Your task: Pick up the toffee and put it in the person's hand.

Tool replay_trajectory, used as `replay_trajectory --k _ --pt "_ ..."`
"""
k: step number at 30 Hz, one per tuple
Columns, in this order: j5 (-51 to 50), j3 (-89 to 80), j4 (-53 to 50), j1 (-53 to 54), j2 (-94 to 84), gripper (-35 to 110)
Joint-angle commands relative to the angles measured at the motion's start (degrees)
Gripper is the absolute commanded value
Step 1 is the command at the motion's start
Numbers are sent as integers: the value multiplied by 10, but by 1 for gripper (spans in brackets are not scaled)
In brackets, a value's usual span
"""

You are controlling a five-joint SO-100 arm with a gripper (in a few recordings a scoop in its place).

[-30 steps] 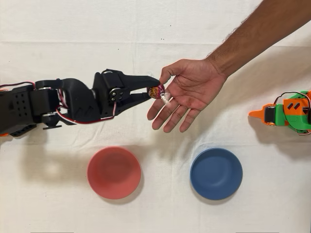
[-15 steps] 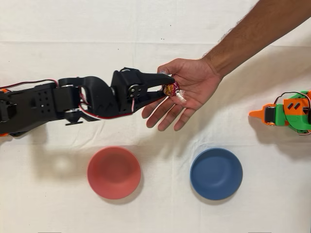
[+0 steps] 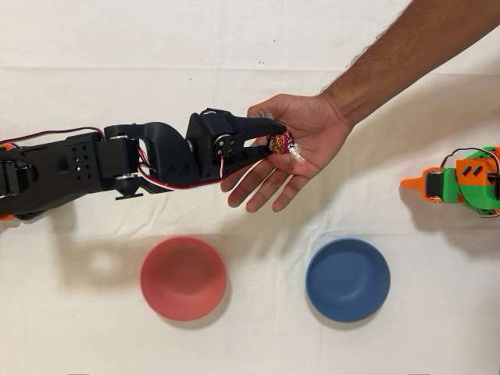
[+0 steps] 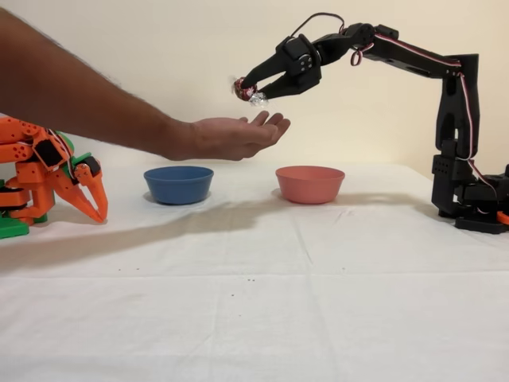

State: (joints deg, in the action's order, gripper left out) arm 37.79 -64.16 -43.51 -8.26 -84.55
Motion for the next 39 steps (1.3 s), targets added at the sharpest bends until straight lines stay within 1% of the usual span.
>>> replay_trajectory --k 1,5,10,19,28,33,36,37,39 --pt "8 12 3 -5 -22 5" --pt "12 -6 0 -5 -30 6" --pt "-20 -21 -23 -5 -42 13" --pt "-46 -33 -25 -5 -55 20" --pt "-33 -61 -30 -1 -91 19" --pt "-34 -108 -32 16 -152 19" --pt "-57 -157 -46 32 -213 19" --pt "-63 -177 -50 39 -236 17" --pt "-64 -215 -56 54 -287 10"
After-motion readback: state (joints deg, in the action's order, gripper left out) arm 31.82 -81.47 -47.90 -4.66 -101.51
